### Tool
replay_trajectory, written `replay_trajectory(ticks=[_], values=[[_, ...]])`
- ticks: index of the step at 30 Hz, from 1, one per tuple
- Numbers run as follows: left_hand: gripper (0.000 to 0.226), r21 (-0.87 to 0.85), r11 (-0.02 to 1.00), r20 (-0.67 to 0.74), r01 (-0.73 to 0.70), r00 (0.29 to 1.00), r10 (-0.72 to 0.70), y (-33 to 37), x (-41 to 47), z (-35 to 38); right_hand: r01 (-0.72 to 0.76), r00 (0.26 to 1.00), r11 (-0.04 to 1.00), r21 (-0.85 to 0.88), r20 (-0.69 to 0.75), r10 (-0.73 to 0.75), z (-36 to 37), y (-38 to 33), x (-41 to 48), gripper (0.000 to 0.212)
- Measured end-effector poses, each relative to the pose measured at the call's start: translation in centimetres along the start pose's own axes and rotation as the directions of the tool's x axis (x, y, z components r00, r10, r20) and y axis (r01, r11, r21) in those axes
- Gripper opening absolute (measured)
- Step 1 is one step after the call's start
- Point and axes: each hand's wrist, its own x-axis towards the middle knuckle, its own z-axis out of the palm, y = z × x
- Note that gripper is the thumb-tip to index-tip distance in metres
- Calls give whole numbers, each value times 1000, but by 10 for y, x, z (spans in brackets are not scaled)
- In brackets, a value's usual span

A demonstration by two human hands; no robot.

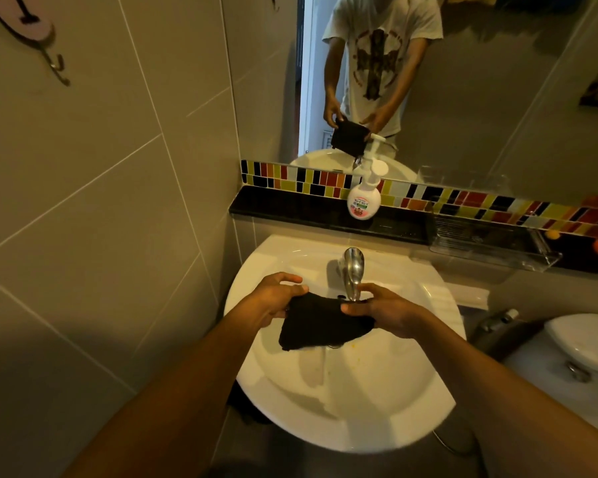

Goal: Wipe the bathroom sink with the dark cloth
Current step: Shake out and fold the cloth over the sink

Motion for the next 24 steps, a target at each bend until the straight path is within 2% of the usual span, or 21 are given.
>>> replay_trajectory(ticks=[2,4,6,9,12,14,17,21,24], values=[[21,27,999,-16,-20,1000,20,-2,1,-2,-1,1000,961,-278,-20,-4,1,0,4,58],[17,58,998,-20,-30,999,31,-3,0,-4,23,996,812,-583,-53,-66,3,-2,10,49],[16,60,998,13,-27,1000,26,-3,-3,-6,59,987,707,-705,-63,-146,5,-6,12,37],[29,69,997,94,-20,996,13,-2,-5,-10,77,979,651,-755,-66,-191,5,-10,13,30],[42,296,951,158,-86,987,40,-4,-4,-11,57,989,608,-792,-37,-141,4,-11,13,33],[41,519,837,176,-175,980,96,-6,0,-7,51,992,581,-813,-25,-121,2,-9,13,37],[28,687,673,178,-274,961,210,-6,2,1,42,996,515,-856,-6,-91,-5,-10,11,35],[26,731,583,202,-354,929,311,4,3,8,40,997,456,-889,7,-75,-22,-20,5,32],[27,726,546,283,-418,905,316,20,7,16,34,995,441,-897,-12,-102,-40,-30,-6,32]])
